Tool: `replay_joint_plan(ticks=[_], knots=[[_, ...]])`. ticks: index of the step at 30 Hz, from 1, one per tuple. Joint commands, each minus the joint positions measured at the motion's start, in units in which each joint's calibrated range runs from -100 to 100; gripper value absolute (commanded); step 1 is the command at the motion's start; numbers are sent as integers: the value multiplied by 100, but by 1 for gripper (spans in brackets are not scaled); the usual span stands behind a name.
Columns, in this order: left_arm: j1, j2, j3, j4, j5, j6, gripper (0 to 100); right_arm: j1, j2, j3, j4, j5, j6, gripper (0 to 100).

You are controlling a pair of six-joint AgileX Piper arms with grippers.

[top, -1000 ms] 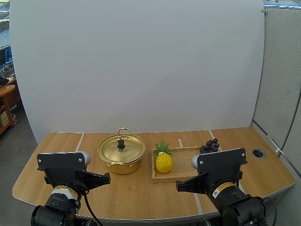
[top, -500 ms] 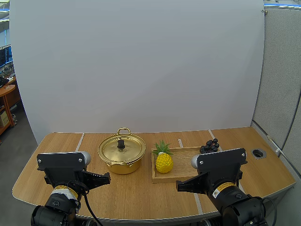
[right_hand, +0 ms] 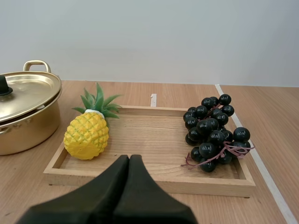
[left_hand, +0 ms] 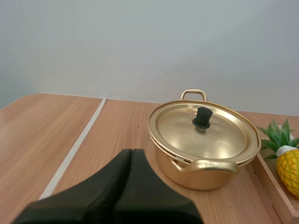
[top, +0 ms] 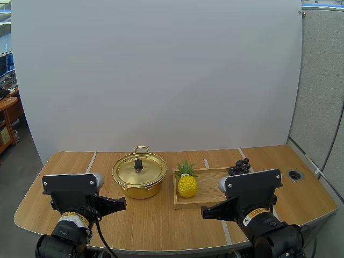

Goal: Open the pot, put the grape inside, and close it

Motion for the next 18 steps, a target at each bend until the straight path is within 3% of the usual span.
replay_joint_plan(ticks=[1, 13, 18], knots=[[7, -24, 0, 62, -322, 23, 0, 11, -41, 0, -6, -26, 9, 0], [7, -24, 0, 62, -344, 23, 0, 11, -41, 0, 67, -455, 9, 0], [7, -24, -683, 62, -344, 23, 0, 11, -41, -213, 67, -527, 9, 0]])
